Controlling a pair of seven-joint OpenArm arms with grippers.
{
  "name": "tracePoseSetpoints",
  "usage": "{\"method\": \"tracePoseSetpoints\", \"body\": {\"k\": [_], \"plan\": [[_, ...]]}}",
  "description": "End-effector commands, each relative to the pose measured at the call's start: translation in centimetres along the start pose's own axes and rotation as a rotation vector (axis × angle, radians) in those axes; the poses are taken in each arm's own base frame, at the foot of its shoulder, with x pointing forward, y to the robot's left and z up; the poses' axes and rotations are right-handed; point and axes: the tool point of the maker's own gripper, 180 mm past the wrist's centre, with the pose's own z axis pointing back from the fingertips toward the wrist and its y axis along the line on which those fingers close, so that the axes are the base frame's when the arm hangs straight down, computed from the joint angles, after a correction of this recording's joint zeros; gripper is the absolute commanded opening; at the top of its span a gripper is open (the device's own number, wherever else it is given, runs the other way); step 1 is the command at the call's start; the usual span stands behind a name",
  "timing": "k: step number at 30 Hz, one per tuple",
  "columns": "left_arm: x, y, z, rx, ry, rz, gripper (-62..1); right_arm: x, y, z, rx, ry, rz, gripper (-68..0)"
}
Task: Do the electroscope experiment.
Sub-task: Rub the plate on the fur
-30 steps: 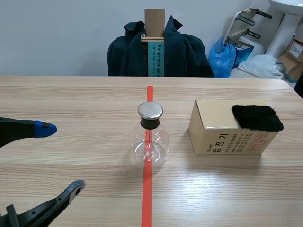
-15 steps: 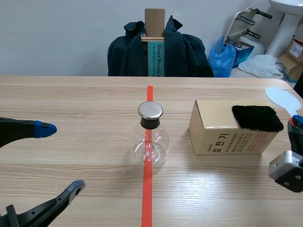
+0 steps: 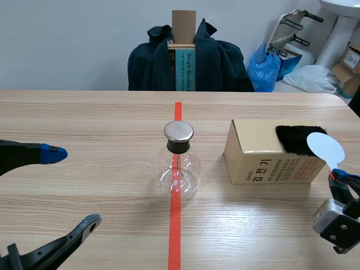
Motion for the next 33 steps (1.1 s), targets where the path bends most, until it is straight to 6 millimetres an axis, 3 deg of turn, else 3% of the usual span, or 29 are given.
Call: {"method": "tracePoseSetpoints", "body": {"k": [1, 8, 13, 19, 24, 29, 30, 33], "plan": [[1.1, 0.2, -0.2, 0.009, -0.039, 0.0, 1.4, 0.0, -1.1, -0.4, -0.012, -0.034, 0.028, -66.7], [1.1, 0.2, -0.2, 0.009, -0.039, 0.0, 1.4, 0.6, -1.1, -0.4, -0.008, -0.069, 0.035, -66.7], [1.1, 0.2, -0.2, 0.009, -0.039, 0.0, 1.4, 3.0, -0.7, -0.1, 0.01, -0.208, 0.054, -66.7], [1.1, 0.2, -0.2, 0.009, -0.039, 0.0, 1.4, 0.1, -2.6, -1.0, -0.074, -0.051, 0.057, -66.7], [1.0, 0.2, -0.2, 0.009, -0.039, -0.001, 1.4, 3.0, -2.2, -1.4, -0.04, -0.217, 0.06, -66.7], [1.0, 0.2, -0.2, 0.009, -0.039, -0.001, 1.4, -1.5, -3.6, -2.4, -0.095, 0.033, 0.018, -66.7], [1.0, 0.2, -0.2, 0.009, -0.039, -0.001, 1.4, -1.2, -3.3, -2.4, -0.078, 0.018, 0.018, -66.7], [1.0, 0.2, -0.2, 0.009, -0.039, -0.001, 1.4, 2.2, -2.2, -2.3, -0.032, -0.156, 0.026, -66.7]]}}
